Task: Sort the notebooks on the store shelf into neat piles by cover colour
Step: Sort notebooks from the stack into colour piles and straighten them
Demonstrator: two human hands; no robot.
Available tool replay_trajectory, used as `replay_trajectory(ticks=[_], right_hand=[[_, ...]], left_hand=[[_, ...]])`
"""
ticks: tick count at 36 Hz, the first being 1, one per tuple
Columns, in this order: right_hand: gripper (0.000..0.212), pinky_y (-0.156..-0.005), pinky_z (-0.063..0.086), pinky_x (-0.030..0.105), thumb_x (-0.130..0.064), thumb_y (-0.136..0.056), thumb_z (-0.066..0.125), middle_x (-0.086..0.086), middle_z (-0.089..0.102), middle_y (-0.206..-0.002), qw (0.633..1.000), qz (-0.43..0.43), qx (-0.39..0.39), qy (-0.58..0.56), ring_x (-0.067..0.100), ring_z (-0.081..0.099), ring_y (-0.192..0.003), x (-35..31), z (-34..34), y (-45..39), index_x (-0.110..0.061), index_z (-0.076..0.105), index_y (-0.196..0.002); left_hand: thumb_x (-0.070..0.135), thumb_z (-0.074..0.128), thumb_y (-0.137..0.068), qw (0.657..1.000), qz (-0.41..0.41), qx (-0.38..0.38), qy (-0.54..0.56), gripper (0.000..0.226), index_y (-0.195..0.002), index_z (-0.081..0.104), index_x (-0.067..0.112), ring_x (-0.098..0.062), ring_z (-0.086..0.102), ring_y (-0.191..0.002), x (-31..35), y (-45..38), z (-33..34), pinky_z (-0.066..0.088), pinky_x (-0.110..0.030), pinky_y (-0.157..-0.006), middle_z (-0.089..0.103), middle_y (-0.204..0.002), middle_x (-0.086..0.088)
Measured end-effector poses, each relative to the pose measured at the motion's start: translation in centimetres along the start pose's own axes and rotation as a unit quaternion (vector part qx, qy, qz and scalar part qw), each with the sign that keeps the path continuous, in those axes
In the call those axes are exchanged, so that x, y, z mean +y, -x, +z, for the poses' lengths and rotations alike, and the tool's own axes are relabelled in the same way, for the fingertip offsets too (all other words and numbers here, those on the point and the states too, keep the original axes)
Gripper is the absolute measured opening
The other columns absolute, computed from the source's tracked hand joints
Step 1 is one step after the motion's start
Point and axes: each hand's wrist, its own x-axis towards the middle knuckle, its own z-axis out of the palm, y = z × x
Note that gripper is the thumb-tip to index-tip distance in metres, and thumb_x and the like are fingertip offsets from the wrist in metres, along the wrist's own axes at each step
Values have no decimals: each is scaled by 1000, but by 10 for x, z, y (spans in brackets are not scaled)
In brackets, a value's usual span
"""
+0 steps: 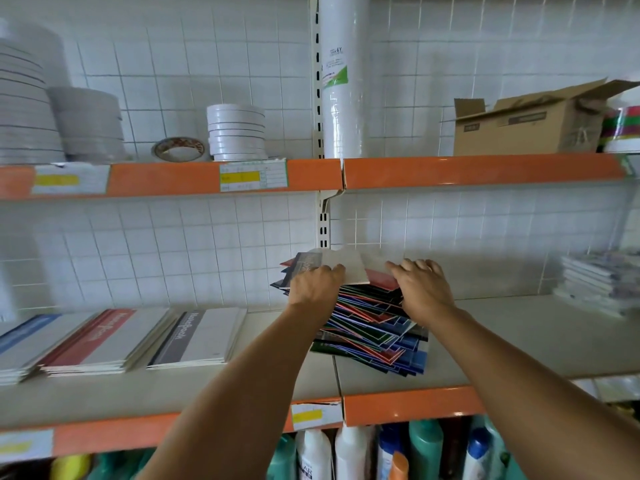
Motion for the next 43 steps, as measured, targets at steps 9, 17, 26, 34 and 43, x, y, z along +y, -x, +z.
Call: replay_trajectory(ticks=[9,17,26,34,43], right_hand=[[46,-108,28,30,2,-86,48,0,46,-133,998,-51,35,-15,19,38,-125,10,-6,12,-17,50,-129],[48,-86,49,33,-5,-96,39,1,53,-135,995,-97,-7,-32,19,56,-109,8,-23,27,-21,33,-141],[77,-118,14,35,8,-94,36,8,14,-159,987,-160,-2,8,23,21,-144,-16,-27,32,-25,0,-152],[76,-118,12,35,9,-93,38,4,13,-160,985,-167,11,-52,23,20,-145,-65,-41,30,-27,6,-153],[82,-118,13,32,15,-88,36,4,13,-160,974,-212,33,-79,21,19,-145,-147,-57,20,-26,6,-153]], left_hand=[[3,46,-94,1000,4,2,-3,44,-136,41,17,-28,59,-107,-4,7,-2,52,-37,-85,57,-123,-8],[6,45,-95,999,-37,10,6,52,-143,32,21,-29,57,-113,-13,34,-9,50,-38,-89,47,-138,-6],[7,37,-97,993,-111,26,8,52,-147,29,22,-26,42,-131,-42,88,-23,45,-40,-97,37,-149,-3],[11,35,-99,983,-181,17,-3,51,-147,31,28,-24,41,-132,-85,135,-21,43,-39,-98,37,-149,1],[15,36,-100,976,-219,13,9,45,-143,39,28,-26,47,-127,-150,175,-11,45,-37,-94,45,-143,-1]])
